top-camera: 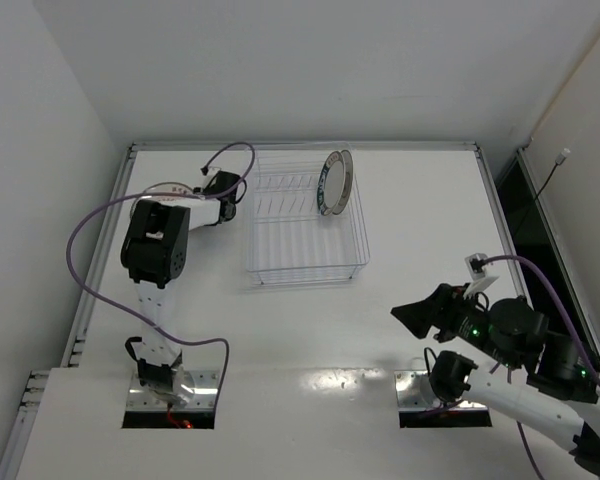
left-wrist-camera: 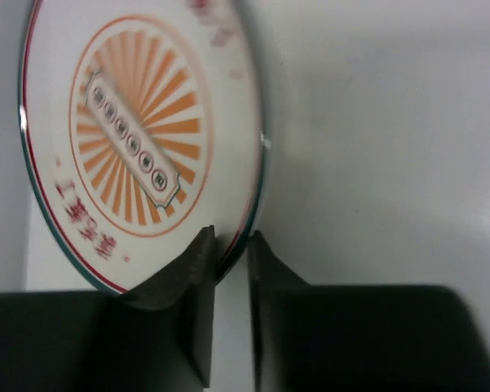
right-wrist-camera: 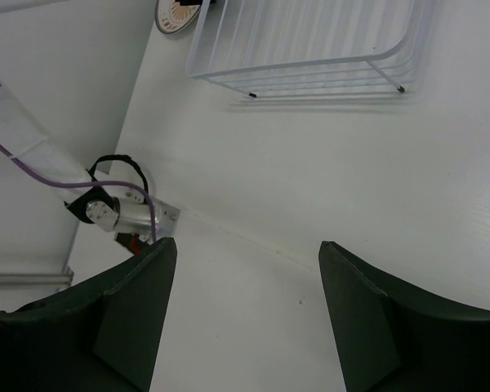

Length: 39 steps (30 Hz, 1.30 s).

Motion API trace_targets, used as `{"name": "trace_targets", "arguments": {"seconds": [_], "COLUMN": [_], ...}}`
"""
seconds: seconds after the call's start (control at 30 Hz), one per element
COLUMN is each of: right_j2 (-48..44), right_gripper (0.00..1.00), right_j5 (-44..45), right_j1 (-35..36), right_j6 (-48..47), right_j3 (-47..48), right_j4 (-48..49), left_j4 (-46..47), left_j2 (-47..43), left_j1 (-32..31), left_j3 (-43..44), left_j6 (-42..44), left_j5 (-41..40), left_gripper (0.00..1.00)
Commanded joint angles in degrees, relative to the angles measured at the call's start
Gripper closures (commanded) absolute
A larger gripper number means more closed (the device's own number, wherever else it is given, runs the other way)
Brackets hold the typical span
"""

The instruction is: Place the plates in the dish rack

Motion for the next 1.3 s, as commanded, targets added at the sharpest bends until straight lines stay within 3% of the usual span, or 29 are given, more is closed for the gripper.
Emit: {"name": "trace_targets", "arguments": {"seconds": [0.0,0.07,0.23,0.43,0.53,0.73,0.97,1.13,1.27], "right_j2": [-1.8,-2.5,-2.5,-3.6,-4.1,-4.1,-3.1,-4.1,-6.8], "right_gripper": [0.32,0.32,0.32,0.32,0.32,0.32,0.31,0.26,0.22], "right_j5": [2.0,2.0,2.0,-0.5,-2.0,-5.8,-8.6,-6.0,-2.5], "right_j1": [-0.8,-1.4,-3.6,-7.8,-10.0,-14.6,-18.4,-19.0,-18.4], "right_j6": [1.9,1.9,1.3,0.8,0.3,-1.6,-4.6,-6.9,-8.4], "right_j3": [2.0,3.1,5.3,6.5,7.1,10.7,12.1,9.6,6.5], "right_j4": [-2.6,-3.2,-5.9,-7.3,-7.9,-9.6,-10.7,-12.0,-13.1], "left_j4": [-2.5,-3.1,-3.8,-1.4,-0.9,-1.2,-3.1,13.0,23.7], "left_j2": [1.5,1.5,0.8,-12.2,-19.7,-33.8,-46.1,-52.9,-49.4], "left_j1": [0.2,-0.3,-1.5,-4.8,-6.2,-11.1,-17.4,-23.2,-24.1], "left_j3": [-1.5,-2.1,-4.5,-10.9,-12.1,-12.6,0.5,-1.0,-0.1], "left_j6": [3.1,3.1,-0.4,-8.7,-11.8,-13.0,-13.6,-14.3,-18.1], "left_j5": [3.5,4.1,1.6,-0.7,2.7,3.4,3.4,19.5,30.6], "left_gripper": [0.93,1.00,1.00,1.00,1.00,1.00,1.00,1.00,1.00]}}
